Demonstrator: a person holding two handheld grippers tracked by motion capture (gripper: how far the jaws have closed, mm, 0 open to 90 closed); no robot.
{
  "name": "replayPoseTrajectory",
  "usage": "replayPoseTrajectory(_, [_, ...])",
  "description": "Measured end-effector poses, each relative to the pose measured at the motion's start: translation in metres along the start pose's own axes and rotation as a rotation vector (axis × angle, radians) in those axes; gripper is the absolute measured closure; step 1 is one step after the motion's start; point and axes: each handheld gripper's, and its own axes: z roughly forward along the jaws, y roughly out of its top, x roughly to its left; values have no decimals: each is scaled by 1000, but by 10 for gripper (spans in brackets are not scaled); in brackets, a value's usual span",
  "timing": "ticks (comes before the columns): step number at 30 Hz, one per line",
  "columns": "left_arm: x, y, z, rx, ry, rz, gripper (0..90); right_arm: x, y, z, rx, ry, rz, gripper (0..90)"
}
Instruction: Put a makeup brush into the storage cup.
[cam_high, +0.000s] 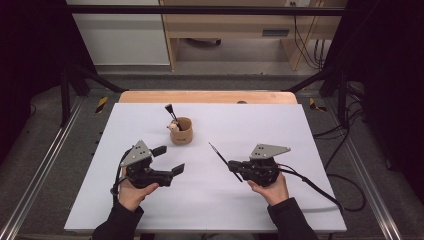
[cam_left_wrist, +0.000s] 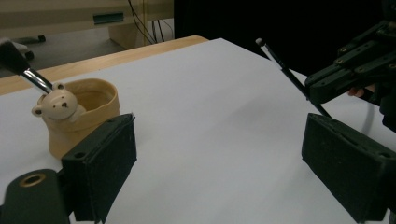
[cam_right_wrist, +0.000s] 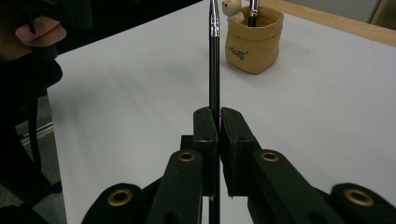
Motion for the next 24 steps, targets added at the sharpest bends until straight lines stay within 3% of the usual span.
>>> replayPoseTrajectory(12, [-11,17,16,-38,-20,1,95,3,3,-3,-21,8,-4,859])
replayPoseTrajectory(24, [-19,18,27,-44,-39,-5,96,7,4,-3,-25,16,-9,859])
